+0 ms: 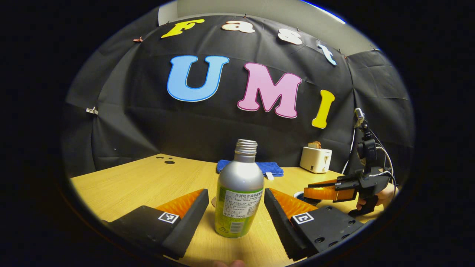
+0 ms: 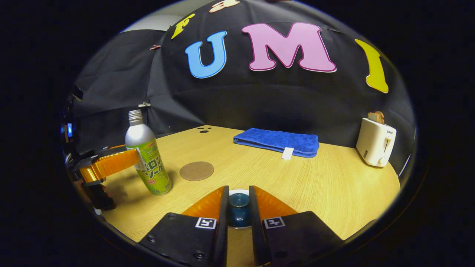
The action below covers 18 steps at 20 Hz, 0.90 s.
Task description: Open the teacup lid with one hand, grasp the water bottle and pour water into the teacup with the other hand; after pouring, place the water bottle on the coaster and then close the teacup lid.
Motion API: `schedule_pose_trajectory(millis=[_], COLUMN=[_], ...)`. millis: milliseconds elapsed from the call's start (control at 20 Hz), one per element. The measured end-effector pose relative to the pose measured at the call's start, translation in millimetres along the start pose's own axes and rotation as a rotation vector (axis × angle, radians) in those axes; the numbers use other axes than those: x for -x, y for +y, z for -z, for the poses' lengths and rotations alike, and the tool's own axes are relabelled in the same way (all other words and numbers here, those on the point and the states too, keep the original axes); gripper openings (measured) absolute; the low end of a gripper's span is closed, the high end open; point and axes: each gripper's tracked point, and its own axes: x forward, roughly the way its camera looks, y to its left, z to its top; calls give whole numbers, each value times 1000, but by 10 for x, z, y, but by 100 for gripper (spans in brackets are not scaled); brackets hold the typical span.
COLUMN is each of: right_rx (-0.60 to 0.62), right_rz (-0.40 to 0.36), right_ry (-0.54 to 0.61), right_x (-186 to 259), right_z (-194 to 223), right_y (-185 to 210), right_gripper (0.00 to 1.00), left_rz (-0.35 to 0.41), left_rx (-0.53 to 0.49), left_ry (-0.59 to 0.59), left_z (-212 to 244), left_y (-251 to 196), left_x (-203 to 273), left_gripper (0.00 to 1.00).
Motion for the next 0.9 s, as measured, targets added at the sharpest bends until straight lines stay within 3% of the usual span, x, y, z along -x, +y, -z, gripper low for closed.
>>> schedule_pose_trajectory(millis=[250,300,350,400,500,900], right_rx=[76,79,78,75,61,41], right_rz=[31,32,36,40,47,127], right_ry=[-1,-8,-16,-27,-59,-222], right_x=[42,64,82,109,174,696], right_z=[-41,-67,-99,-129,-234,-662], right_y=[-28,-31,-45,-62,-81,-336], right_gripper=[31,36,27,27,31,31], left_rz=[5,5,6,6,4,-36], left_rx=[-5,-6,-7,-8,-11,-6], left_ry=[-3,-2,-1,0,5,20], left_z=[-28,-21,-27,-3,10,85], left_y=[-24,-29,-32,-33,-36,13], left_x=[-1,-5,-10,-9,-29,-139], left_gripper=[95,95,95,95,95,95])
